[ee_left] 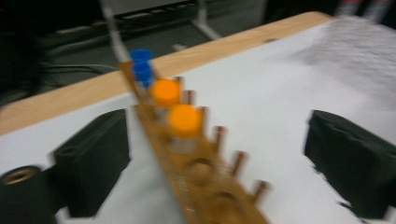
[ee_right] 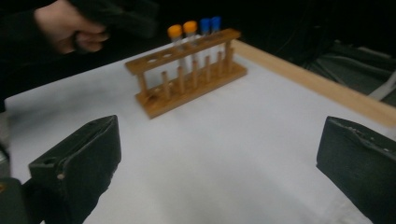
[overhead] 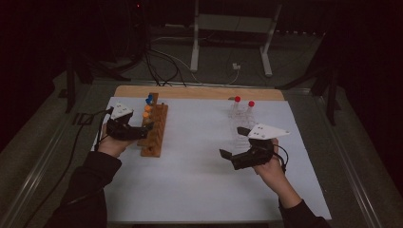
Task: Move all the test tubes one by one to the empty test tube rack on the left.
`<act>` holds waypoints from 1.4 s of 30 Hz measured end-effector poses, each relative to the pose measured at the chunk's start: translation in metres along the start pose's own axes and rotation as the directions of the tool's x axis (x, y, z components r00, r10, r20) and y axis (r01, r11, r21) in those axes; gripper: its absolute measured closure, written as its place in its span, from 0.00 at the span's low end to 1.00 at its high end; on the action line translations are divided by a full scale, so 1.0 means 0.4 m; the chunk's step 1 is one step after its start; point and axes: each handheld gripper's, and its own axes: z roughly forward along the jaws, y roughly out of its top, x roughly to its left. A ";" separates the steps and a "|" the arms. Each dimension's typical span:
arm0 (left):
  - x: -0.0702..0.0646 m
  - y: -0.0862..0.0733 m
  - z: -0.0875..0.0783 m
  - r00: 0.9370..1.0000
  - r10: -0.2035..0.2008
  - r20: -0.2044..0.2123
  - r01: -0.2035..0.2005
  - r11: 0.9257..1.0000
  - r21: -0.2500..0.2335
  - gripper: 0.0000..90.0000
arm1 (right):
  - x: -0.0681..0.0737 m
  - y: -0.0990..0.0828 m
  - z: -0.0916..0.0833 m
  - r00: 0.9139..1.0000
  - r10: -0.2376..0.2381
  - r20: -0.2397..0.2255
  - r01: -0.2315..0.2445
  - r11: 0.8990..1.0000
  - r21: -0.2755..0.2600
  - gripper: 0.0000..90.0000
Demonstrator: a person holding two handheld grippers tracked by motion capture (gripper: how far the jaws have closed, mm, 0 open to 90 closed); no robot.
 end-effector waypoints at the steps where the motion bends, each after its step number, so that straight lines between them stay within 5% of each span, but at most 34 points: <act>1: -0.009 -0.001 -0.007 1.000 0.008 0.021 -0.008 1.000 -0.005 0.04 | -0.009 0.003 -0.002 1.000 0.000 0.011 0.000 1.000 -0.005 0.00; 8: -0.069 -0.013 -0.048 0.986 0.051 0.156 -0.049 0.999 -0.015 0.01 | -0.074 0.012 -0.010 0.997 0.015 0.076 -0.014 1.000 -0.005 0.00; 16: -0.113 -0.035 -0.065 0.970 0.073 0.232 -0.070 0.997 -0.018 0.01 | -0.156 0.010 -0.005 0.987 0.023 0.160 -0.022 1.000 -0.010 0.00; 24: -0.130 -0.054 -0.064 0.956 0.081 0.281 -0.082 0.997 -0.007 0.01 | -0.242 -0.010 0.017 0.973 0.067 0.220 -0.070 0.997 0.009 0.00; 27: -0.137 -0.057 -0.061 0.954 0.081 0.289 -0.083 0.997 -0.005 0.01 | -0.267 -0.021 0.025 0.971 0.088 0.223 -0.092 0.996 0.006 0.00; 42: -0.156 -0.050 -0.077 0.945 0.096 0.314 -0.094 0.995 -0.021 0.01 | -0.374 -0.089 0.089 0.932 0.165 0.322 -0.195 0.979 0.063 0.08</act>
